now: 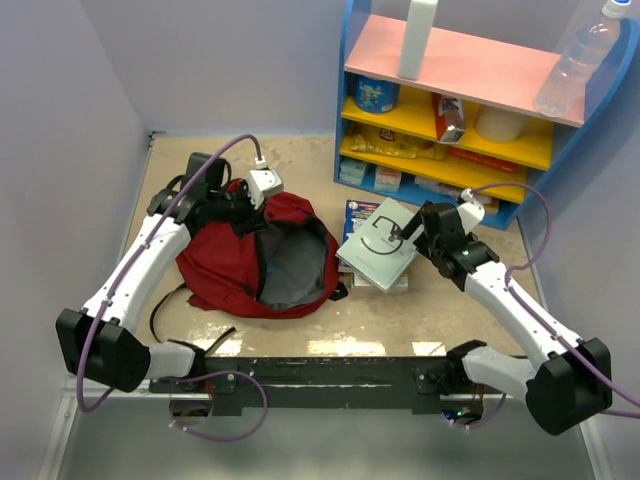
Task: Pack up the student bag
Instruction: Pick up the book from the center of the board.
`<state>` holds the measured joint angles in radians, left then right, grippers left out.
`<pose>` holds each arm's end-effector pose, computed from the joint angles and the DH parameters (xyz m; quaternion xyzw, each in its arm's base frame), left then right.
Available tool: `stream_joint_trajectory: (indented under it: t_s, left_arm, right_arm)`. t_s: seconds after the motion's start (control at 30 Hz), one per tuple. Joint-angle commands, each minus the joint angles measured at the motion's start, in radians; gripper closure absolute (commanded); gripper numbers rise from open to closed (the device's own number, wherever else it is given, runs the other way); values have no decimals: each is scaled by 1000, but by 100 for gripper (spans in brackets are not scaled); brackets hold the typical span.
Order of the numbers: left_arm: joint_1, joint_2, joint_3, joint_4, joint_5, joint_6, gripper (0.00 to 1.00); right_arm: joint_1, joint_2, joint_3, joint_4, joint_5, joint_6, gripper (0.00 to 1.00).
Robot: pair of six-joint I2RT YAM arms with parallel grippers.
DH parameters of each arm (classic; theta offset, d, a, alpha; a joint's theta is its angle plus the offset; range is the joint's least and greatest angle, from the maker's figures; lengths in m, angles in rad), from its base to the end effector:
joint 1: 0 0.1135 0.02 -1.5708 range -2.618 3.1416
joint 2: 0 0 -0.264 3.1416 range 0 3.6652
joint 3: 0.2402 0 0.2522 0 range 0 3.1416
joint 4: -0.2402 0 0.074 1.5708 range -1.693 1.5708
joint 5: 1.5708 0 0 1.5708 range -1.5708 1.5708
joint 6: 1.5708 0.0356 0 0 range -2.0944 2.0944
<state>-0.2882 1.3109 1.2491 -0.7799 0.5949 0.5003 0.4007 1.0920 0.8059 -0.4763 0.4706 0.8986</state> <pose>0.2525 -0.0957 0.3362 0.4396 0.7846 -0.2362 0.3679 0.2151 0.0736 0.2632 0.3092 0.8439 0.0607 0.4342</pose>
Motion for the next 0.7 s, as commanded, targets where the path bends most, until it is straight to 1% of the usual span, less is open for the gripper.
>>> stream_joint_trajectory:
  t_s: [0.0, 0.1, 0.2, 0.23, 0.37, 0.47, 0.53, 0.6, 0.67]
  left_arm:
    - [4, 2, 49, 4, 37, 18, 100]
    - [3, 4, 56, -4, 42, 18, 100]
    - [3, 4, 67, -13, 45, 18, 100]
    - [3, 4, 70, -16, 45, 18, 100]
    - [3, 4, 92, -35, 43, 21, 100]
    - [3, -2, 99, -42, 39, 24, 100]
    - [3, -4, 96, -42, 42, 21, 100]
    - [3, -6, 93, -42, 45, 20, 100]
    - [3, -9, 85, -42, 49, 18, 100]
  right_arm:
    - [-16, -46, -28, 21, -29, 83, 3]
    - [-26, -66, -74, 48, -52, 98, 4]
    - [-39, -76, -155, 154, -116, 134, 6]
    - [-45, -76, -198, 213, -145, 147, 7]
    - [-45, -46, -278, 329, -177, 191, 11]
    - [-45, -56, -336, 441, -182, 209, 16]
    - [-46, -90, -373, 504, -178, 232, 23]
    - [-45, -115, -390, 533, -174, 255, 27]
    - [-45, -141, -422, 577, -174, 279, 28]
